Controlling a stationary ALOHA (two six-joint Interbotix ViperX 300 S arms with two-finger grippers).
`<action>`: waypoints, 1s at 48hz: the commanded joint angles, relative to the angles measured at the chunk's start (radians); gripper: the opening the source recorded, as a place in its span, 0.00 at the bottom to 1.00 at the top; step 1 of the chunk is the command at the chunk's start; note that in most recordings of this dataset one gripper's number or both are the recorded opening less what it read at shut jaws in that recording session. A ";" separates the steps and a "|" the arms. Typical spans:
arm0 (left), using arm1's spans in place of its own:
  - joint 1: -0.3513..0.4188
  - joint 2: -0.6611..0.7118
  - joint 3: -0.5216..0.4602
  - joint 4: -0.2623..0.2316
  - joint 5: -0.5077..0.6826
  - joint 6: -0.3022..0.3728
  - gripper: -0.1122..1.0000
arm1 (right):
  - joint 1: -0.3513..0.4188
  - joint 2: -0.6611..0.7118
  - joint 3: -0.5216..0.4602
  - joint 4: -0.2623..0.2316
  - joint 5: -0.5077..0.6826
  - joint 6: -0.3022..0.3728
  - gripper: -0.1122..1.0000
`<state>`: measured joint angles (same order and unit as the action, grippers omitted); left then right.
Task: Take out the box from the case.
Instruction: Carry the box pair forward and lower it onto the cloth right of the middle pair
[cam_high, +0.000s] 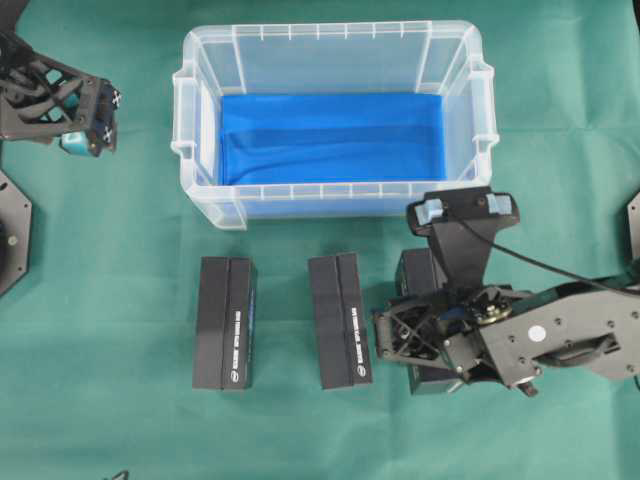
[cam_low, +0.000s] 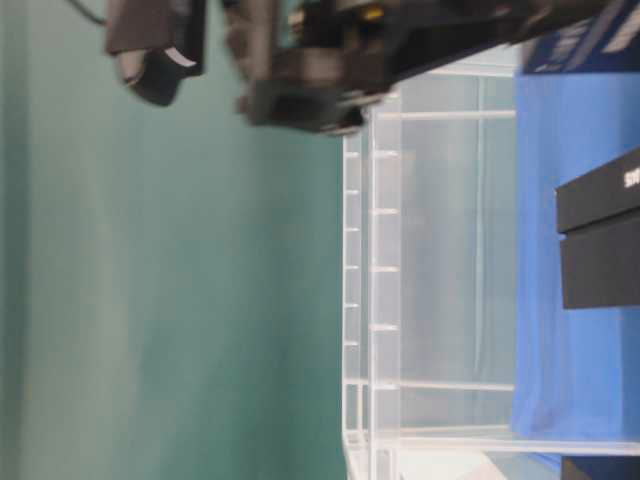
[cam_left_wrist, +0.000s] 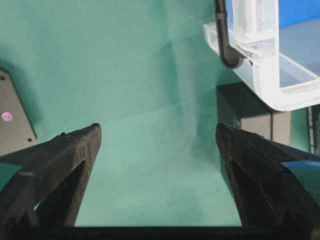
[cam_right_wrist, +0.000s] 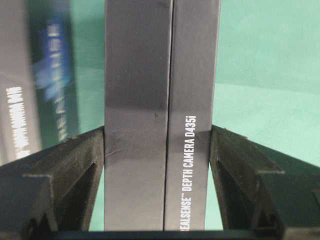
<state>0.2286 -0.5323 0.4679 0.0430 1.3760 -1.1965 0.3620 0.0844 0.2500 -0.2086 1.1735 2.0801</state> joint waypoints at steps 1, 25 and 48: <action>-0.003 -0.011 -0.008 0.002 -0.003 0.003 0.95 | 0.003 -0.017 0.000 0.002 -0.032 0.012 0.69; -0.006 -0.014 -0.005 0.002 -0.003 0.003 0.95 | 0.003 -0.017 0.008 0.000 -0.054 0.015 0.69; -0.008 -0.014 -0.006 0.002 -0.003 0.000 0.95 | 0.003 -0.025 0.005 -0.031 0.021 0.009 0.93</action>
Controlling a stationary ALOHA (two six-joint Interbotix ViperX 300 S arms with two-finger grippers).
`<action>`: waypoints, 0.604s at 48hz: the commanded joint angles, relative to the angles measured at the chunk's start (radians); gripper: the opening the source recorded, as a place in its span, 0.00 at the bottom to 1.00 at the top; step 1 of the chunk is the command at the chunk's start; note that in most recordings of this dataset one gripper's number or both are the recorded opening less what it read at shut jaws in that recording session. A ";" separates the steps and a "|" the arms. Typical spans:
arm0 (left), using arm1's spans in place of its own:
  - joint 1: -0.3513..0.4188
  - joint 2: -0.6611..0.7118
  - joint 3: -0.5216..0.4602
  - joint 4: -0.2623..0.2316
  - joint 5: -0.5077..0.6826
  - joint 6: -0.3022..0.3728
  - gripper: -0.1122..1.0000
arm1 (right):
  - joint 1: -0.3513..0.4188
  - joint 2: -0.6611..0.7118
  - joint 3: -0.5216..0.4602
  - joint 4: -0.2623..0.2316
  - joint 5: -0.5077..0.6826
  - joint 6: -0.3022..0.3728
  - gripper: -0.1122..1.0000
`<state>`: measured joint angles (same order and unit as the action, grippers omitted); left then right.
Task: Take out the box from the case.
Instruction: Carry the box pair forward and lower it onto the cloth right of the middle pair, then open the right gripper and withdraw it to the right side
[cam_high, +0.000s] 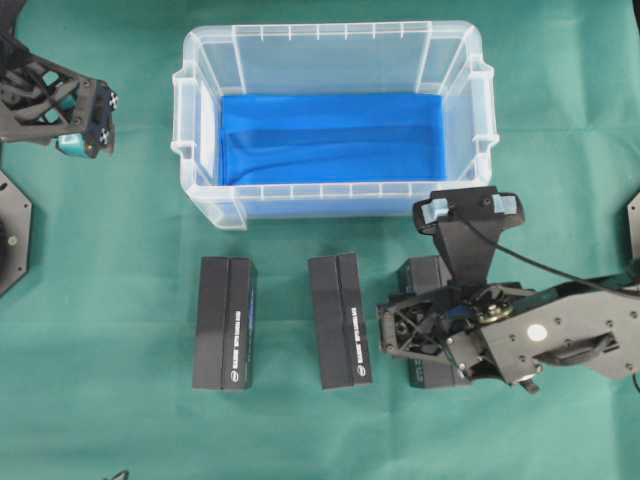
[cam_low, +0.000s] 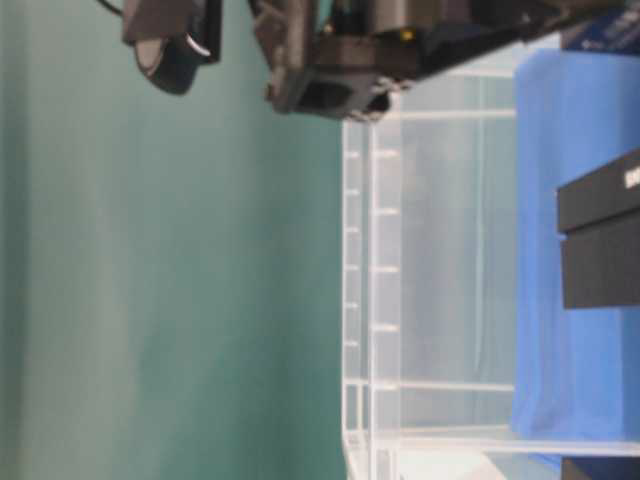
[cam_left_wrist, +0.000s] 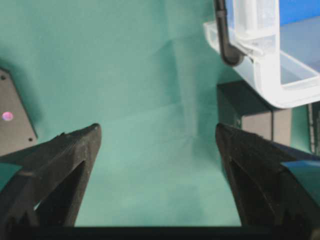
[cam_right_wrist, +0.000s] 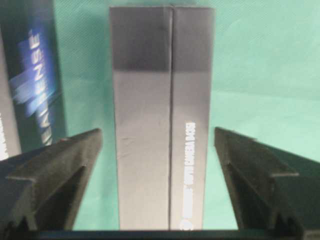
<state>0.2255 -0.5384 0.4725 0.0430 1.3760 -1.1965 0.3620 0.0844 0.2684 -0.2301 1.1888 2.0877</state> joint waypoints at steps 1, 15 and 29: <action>-0.003 -0.008 -0.011 0.002 -0.003 0.000 0.95 | 0.003 -0.026 -0.012 -0.009 0.006 0.002 0.91; -0.003 -0.008 -0.011 0.002 -0.003 0.000 0.95 | -0.002 -0.080 -0.040 -0.011 0.037 -0.003 0.88; -0.003 -0.008 -0.009 0.002 -0.003 0.003 0.95 | -0.002 -0.160 -0.172 -0.012 0.225 -0.058 0.88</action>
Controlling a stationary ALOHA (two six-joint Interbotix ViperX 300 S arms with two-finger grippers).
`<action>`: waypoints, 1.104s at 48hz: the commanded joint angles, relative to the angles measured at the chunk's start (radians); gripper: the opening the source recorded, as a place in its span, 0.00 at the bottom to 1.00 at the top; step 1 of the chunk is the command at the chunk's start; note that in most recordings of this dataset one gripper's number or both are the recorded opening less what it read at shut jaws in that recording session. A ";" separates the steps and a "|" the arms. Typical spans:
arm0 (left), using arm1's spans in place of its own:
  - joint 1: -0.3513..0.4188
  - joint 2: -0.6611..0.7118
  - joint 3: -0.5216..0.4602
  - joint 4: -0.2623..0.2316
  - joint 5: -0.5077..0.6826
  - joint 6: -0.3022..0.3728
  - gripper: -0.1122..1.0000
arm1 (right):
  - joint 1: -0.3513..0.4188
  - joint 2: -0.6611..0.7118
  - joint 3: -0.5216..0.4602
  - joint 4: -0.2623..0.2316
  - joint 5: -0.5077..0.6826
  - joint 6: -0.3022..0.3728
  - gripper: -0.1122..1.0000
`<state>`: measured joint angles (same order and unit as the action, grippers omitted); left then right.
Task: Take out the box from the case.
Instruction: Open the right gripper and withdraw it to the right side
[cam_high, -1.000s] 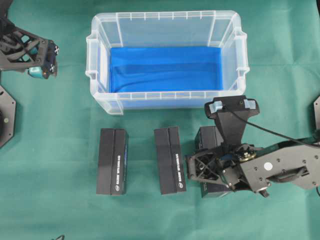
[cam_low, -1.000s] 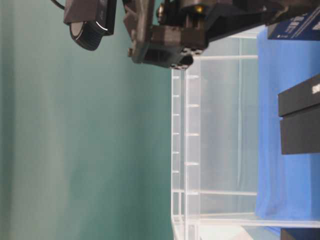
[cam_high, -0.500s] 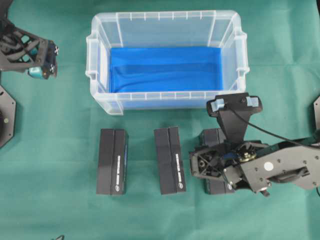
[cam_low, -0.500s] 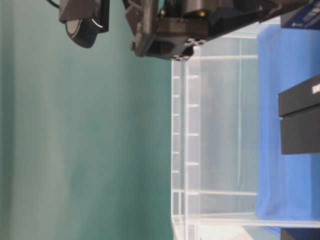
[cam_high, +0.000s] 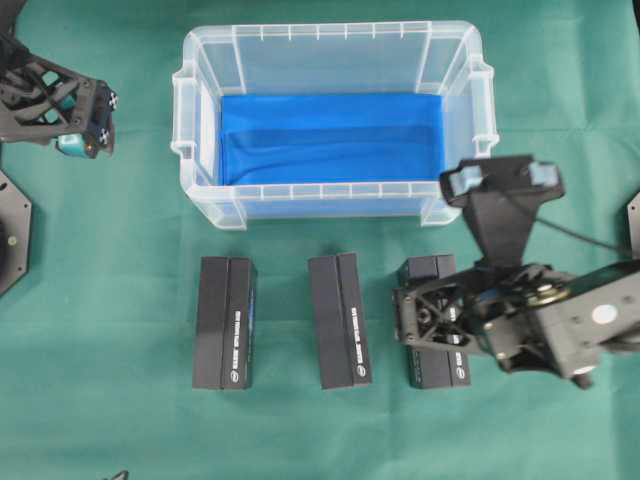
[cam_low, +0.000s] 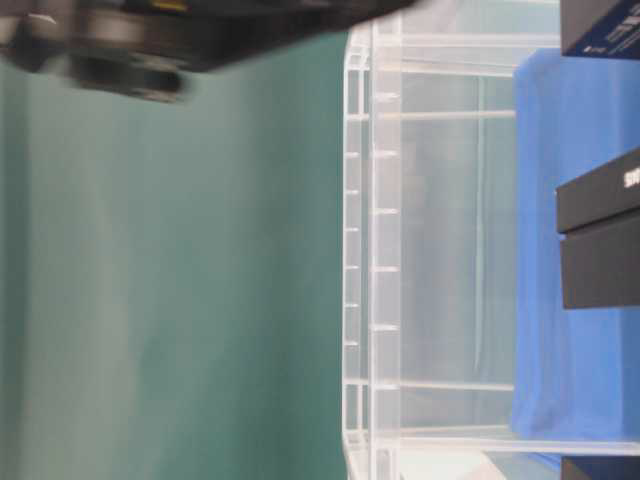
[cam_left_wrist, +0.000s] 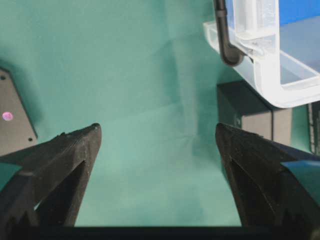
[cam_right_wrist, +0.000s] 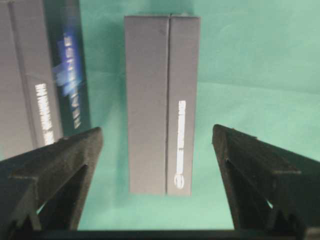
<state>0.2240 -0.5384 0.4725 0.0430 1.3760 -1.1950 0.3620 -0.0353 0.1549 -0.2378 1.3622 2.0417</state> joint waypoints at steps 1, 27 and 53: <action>-0.002 -0.008 -0.011 0.002 -0.003 0.002 0.95 | -0.002 -0.044 -0.078 -0.008 0.078 -0.023 0.88; -0.002 -0.009 -0.009 0.002 -0.003 -0.005 0.95 | -0.008 -0.049 -0.265 -0.043 0.282 -0.106 0.87; -0.009 -0.009 -0.008 0.002 -0.003 -0.032 0.95 | 0.017 -0.222 -0.060 -0.034 0.305 -0.081 0.87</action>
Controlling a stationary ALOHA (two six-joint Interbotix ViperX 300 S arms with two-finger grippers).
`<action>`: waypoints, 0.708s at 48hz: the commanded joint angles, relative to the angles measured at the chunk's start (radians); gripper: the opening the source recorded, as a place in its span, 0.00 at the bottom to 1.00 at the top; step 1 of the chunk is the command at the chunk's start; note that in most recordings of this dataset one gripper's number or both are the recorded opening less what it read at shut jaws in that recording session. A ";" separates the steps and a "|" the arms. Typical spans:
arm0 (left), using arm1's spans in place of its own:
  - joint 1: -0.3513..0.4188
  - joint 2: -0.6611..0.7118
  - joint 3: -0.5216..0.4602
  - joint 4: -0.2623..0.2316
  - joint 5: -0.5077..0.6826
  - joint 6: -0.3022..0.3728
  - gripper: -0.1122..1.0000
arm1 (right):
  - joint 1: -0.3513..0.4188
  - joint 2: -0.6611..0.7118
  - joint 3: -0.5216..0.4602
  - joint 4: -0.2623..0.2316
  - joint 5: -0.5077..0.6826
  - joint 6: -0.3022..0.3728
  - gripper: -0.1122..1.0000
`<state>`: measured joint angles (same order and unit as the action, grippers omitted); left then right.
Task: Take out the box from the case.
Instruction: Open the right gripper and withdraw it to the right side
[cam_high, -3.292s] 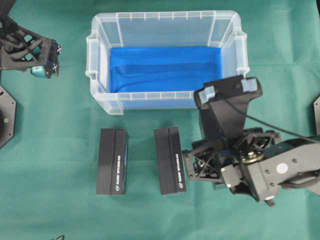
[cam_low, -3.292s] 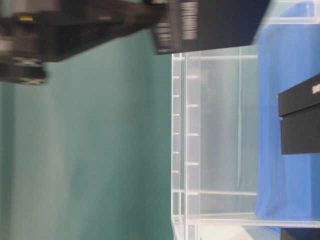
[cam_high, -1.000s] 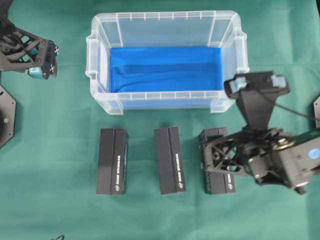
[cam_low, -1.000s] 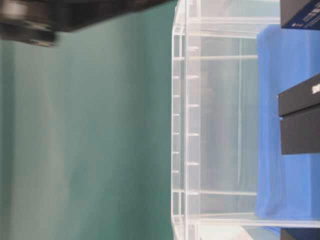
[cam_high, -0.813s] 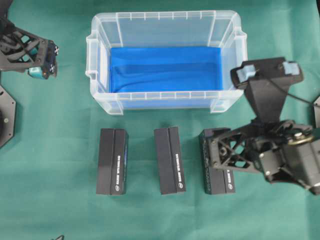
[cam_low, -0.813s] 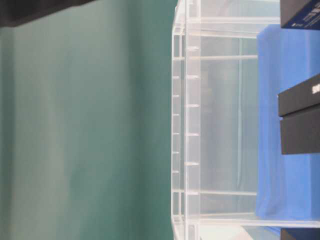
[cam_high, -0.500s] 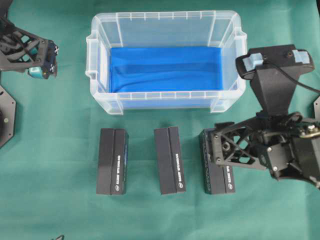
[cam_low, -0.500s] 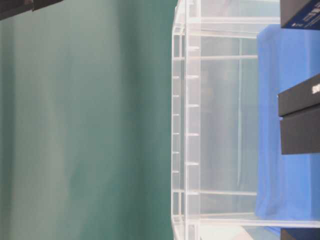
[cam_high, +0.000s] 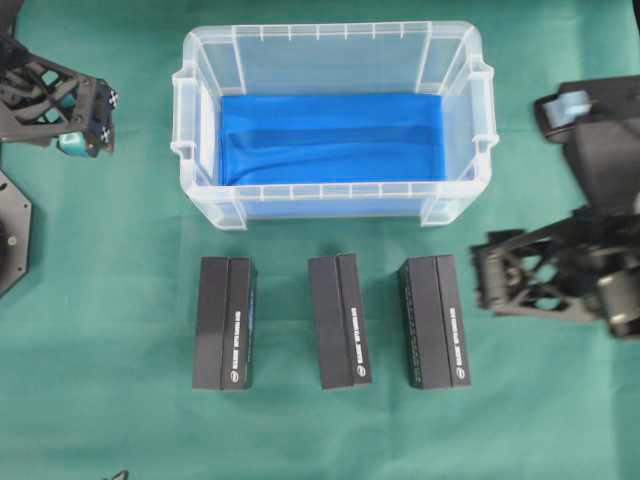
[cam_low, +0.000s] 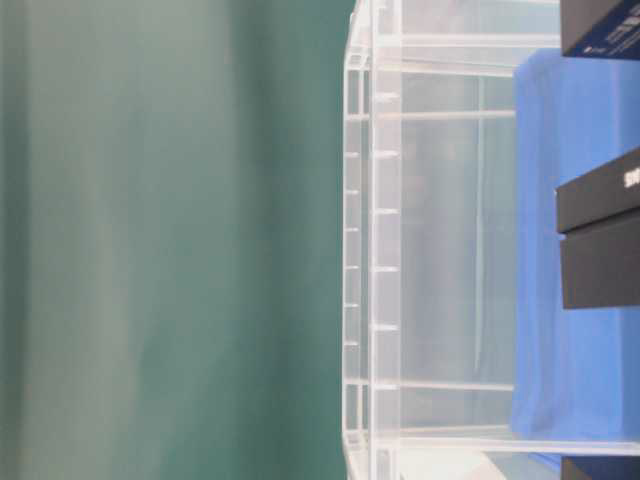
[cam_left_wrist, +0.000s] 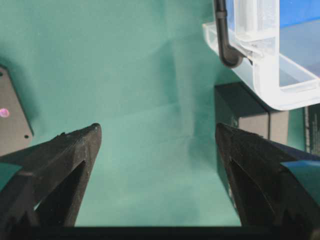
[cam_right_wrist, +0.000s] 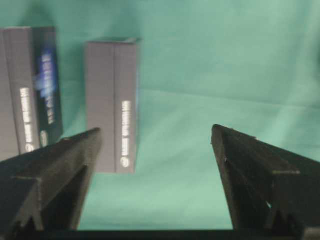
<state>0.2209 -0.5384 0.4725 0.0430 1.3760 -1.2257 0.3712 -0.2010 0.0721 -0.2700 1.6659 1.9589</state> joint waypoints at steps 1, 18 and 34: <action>-0.006 -0.011 -0.008 0.002 -0.003 -0.002 0.95 | 0.008 -0.069 0.032 0.000 0.003 0.003 0.87; -0.006 -0.032 0.009 0.006 -0.003 -0.005 0.95 | 0.026 -0.224 0.179 0.005 0.002 0.005 0.87; -0.006 -0.057 0.025 0.006 -0.003 -0.008 0.95 | 0.021 -0.262 0.215 0.000 -0.015 -0.002 0.87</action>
<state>0.2178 -0.5906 0.5108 0.0460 1.3760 -1.2318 0.3958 -0.4541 0.2961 -0.2638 1.6613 1.9604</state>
